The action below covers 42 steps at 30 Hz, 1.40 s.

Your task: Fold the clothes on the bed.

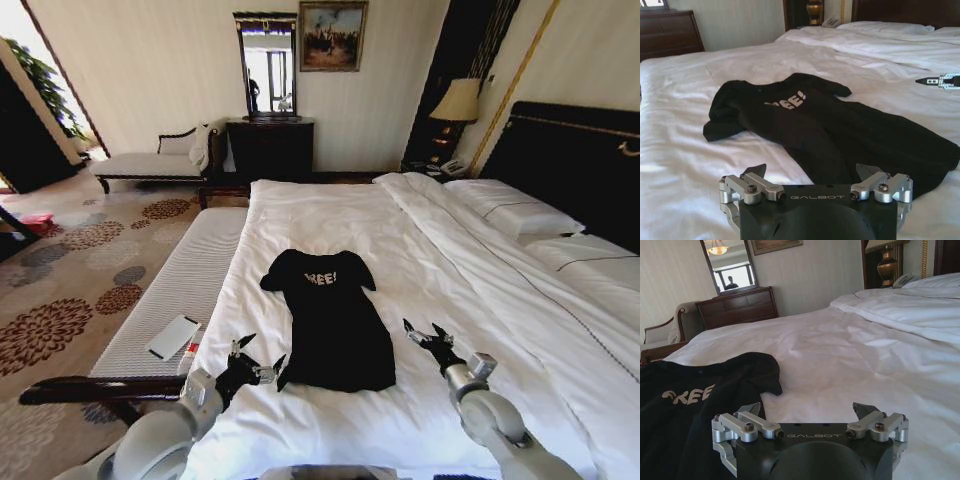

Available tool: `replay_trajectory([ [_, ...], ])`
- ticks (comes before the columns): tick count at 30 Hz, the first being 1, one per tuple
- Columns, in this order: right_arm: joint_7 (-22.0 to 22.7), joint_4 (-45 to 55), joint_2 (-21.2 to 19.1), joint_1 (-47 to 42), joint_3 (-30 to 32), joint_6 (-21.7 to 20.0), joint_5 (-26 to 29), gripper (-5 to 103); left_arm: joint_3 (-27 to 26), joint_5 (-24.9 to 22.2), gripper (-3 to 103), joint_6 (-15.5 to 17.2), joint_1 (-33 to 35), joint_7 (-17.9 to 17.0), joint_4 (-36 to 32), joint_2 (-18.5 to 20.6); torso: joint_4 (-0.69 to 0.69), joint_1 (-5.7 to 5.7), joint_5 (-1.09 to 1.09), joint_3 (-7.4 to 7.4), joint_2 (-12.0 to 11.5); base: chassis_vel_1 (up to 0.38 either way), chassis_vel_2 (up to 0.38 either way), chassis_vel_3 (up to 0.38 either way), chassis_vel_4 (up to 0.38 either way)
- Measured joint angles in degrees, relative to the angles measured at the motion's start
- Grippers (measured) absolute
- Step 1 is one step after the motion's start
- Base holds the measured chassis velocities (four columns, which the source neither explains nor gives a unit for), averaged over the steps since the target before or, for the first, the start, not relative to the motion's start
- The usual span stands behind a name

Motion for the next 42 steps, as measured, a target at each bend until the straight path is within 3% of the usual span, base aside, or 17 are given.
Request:
replay_trajectory([
  [4,0.5,-0.5,0.3,0.4,-0.6,-0.2,-0.3,100,0.5,-3.7,100,4.0,0.5,-2.8,-0.6,-0.1,-0.01,0.0,0.01,0.0,0.0,0.0,0.0,0.0,0.0],
  [10,0.6,-0.6,0.6,0.5,-1.1,-0.2,-0.7,100,2.2,-6.4,100,6.7,1.0,-4.9,0.1,-1.6,0.01,0.0,0.01,0.0,0.0,0.0,0.0,0.0,0.0],
  [15,0.8,-0.6,0.7,1.0,-1.9,-0.3,-1.0,100,5.8,-11.3,100,10.0,-2.6,-7.5,0.9,-3.9,0.0,0.0,0.0,0.0,0.0,0.0,0.0,0.0,0.0],
  [22,1.4,-0.8,1.0,1.5,-2.3,-0.5,-1.0,100,10.7,-11.7,103,10.5,-7.2,-7.6,2.4,-3.8,0.0,0.0,0.01,0.0,0.0,0.0,0.0,0.0,0.0],
  [32,2.0,-1.1,1.0,1.9,-2.3,-0.7,0.0,100,14.3,-11.1,96,10.1,-11.0,-7.5,4.8,-3.9,0.0,0.0,0.01,0.0,0.0,0.0,0.0,0.0,0.0],
  [40,3.3,-1.1,0.9,2.8,-2.7,-1.1,1.1,100,17.3,-10.4,72,9.5,-12.7,-7.4,6.2,-4.4,0.0,0.0,0.01,0.0,0.0,0.0,0.0,0.0,0.0],
  [41,3.5,-1.1,0.8,3.0,-2.8,-1.2,1.5,100,17.4,-10.4,61,9.3,-12.8,-7.4,6.5,-4.3,0.0,0.0,0.01,0.0,0.0,0.0,0.0,0.0,0.0],
  [42,3.5,-1.1,0.8,3.0,-2.8,-1.2,1.5,100,17.4,-10.4,61,9.3,-12.8,-7.4,6.5,-4.3,0.0,0.0,0.01,0.0,0.0,0.0,0.0,0.0,0.0],
])
